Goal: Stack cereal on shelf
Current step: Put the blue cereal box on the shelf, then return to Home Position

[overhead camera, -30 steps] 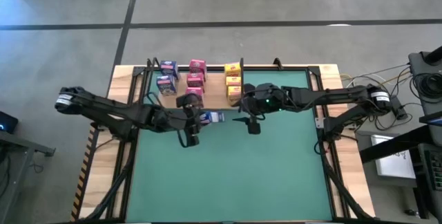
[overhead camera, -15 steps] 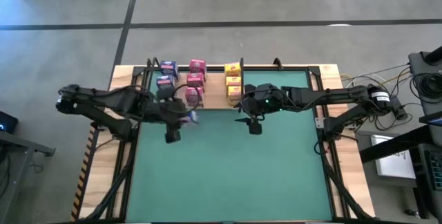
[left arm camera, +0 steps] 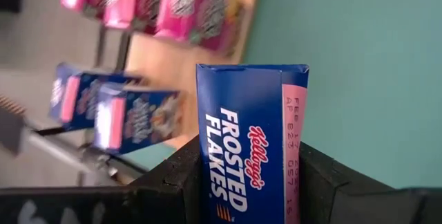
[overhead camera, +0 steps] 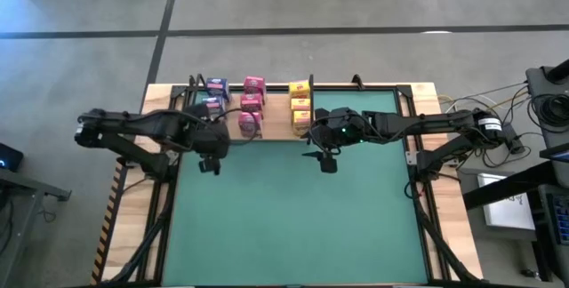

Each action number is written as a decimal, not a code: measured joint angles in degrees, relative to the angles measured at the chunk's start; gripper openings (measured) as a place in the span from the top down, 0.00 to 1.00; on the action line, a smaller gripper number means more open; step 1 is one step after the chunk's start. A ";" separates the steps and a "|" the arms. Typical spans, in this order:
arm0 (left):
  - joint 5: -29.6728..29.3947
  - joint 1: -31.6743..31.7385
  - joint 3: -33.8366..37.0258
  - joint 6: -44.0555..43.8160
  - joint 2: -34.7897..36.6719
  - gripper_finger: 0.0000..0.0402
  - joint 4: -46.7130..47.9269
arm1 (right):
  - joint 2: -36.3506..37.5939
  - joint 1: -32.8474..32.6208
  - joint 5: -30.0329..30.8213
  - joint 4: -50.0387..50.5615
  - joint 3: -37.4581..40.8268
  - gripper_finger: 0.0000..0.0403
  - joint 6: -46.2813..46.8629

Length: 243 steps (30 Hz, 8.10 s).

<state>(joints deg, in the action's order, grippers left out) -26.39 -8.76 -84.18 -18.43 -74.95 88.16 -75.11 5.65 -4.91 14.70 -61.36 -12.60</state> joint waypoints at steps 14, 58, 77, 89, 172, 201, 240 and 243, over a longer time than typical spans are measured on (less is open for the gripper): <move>-2.64 11.85 15.99 11.40 0.43 0.65 -11.76 | -0.04 0.00 0.02 -0.02 0.00 0.39 0.00; -0.23 21.40 22.84 23.97 0.82 0.53 -20.91 | -0.07 0.00 0.02 0.00 0.02 0.38 0.20; -5.74 21.40 17.22 23.84 0.84 0.47 -14.77 | -0.09 0.01 0.02 0.00 0.02 0.38 0.20; -6.07 21.36 8.12 14.87 1.60 0.47 -21.08 | -0.09 0.00 0.02 0.07 0.02 0.38 0.61; -7.10 12.11 15.50 -0.54 5.84 0.91 -27.50 | -0.09 0.01 0.04 0.09 0.86 0.38 0.00; -18.58 9.37 35.12 27.45 35.09 0.91 -63.41 | 0.85 0.00 -1.47 -8.93 5.55 0.44 4.06; 26.25 26.06 66.66 16.17 66.55 0.91 -85.72 | 42.86 1.42 -10.03 -32.63 43.03 0.44 3.00; 26.25 26.06 69.33 16.17 68.81 0.91 -86.47 | 48.51 1.42 -8.73 -32.80 46.07 0.44 3.55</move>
<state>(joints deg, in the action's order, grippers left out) -0.14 17.30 -14.85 -2.26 -6.13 1.69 -26.60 7.07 -13.64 -18.11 -15.29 -9.05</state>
